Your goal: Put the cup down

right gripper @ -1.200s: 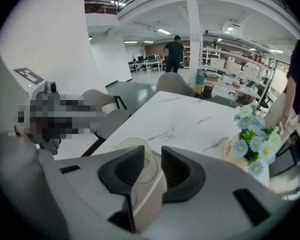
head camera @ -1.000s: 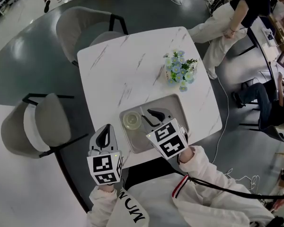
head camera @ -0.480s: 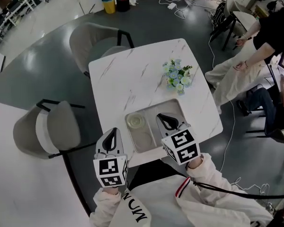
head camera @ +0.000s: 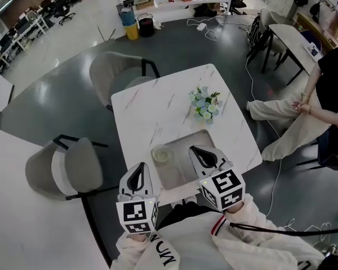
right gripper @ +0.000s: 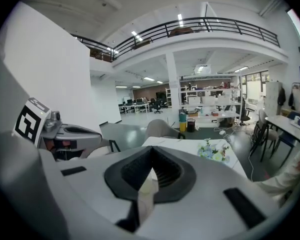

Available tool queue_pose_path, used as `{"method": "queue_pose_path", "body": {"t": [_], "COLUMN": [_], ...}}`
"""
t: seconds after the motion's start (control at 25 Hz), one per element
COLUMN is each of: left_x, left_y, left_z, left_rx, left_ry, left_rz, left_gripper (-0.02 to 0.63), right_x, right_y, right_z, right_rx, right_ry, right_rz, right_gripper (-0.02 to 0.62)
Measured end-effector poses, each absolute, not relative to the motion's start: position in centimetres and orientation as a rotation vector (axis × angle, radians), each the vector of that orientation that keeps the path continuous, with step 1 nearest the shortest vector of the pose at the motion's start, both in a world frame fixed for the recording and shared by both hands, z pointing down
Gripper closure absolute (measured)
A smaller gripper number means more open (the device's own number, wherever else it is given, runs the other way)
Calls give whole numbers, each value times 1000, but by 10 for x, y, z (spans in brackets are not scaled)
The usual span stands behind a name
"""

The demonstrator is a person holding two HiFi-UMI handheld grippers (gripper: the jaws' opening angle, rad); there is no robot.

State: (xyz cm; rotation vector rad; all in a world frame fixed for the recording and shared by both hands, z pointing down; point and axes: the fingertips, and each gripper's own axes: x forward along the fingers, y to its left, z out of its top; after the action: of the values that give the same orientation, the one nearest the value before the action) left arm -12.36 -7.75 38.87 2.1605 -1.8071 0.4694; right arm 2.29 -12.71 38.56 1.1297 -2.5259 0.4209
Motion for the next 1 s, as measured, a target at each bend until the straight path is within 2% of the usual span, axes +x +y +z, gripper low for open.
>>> {"method": "queue_pose_path", "body": {"t": [1.0], "left_x": [-114], "left_y": [-61], "left_z": [347], "left_rx": [2242], "left_ry": [-1874], "left_rz": [368], "left_gripper": [595], "right_x": [25], "right_y": [-107], "right_z": [342], "right_rx": [1221], "right_ry": [-2654], "right_rz": [356], "right_gripper": [591]}}
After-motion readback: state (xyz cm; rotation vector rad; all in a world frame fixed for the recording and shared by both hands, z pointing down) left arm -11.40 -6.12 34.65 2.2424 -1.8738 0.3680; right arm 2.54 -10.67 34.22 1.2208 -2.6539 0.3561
